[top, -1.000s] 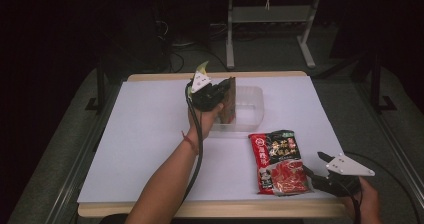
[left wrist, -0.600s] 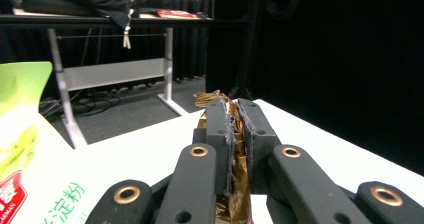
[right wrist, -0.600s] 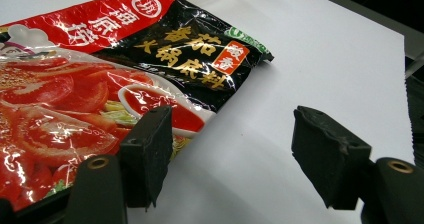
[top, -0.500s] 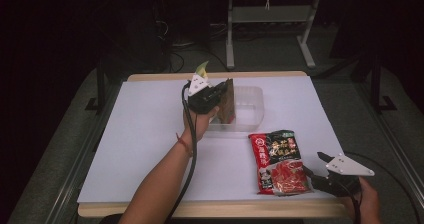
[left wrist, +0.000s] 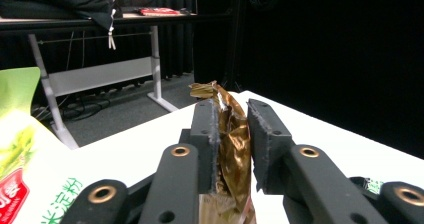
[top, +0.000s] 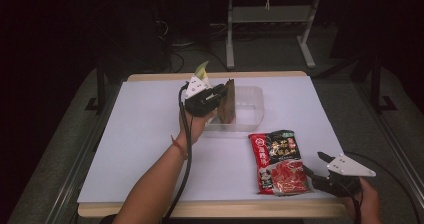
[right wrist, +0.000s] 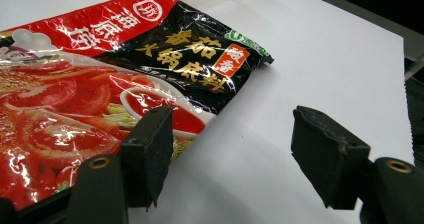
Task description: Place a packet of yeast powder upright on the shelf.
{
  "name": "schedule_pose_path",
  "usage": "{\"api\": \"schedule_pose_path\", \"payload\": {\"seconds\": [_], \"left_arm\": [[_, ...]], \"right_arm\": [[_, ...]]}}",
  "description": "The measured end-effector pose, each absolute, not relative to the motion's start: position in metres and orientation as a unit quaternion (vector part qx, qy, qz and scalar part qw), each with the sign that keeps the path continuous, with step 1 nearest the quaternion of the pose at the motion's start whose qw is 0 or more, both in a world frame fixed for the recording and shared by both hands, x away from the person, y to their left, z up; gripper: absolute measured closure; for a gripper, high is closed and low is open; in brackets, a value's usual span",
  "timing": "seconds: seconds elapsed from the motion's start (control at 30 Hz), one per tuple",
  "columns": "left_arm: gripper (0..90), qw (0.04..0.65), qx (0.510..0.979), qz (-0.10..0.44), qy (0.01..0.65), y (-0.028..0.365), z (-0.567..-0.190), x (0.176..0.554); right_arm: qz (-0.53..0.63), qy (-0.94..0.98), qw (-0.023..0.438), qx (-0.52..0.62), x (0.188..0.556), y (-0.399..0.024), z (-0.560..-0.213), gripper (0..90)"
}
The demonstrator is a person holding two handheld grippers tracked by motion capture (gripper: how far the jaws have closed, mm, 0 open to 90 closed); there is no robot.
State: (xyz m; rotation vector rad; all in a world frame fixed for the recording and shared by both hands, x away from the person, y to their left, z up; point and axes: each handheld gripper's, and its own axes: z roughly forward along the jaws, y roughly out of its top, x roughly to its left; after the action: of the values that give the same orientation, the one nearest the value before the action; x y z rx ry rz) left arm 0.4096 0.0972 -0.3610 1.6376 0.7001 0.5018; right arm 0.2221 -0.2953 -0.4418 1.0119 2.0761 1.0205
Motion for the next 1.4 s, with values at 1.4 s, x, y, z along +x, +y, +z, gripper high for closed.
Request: {"api": "schedule_pose_path", "payload": {"seconds": [1.4], "left_arm": [[37.6,0.492,0.835,0.173,0.174,0.13,-0.409,0.315]], "right_arm": [[0.435,0.791,0.2,0.382,0.226,-0.29,-0.44,32.3]]}}
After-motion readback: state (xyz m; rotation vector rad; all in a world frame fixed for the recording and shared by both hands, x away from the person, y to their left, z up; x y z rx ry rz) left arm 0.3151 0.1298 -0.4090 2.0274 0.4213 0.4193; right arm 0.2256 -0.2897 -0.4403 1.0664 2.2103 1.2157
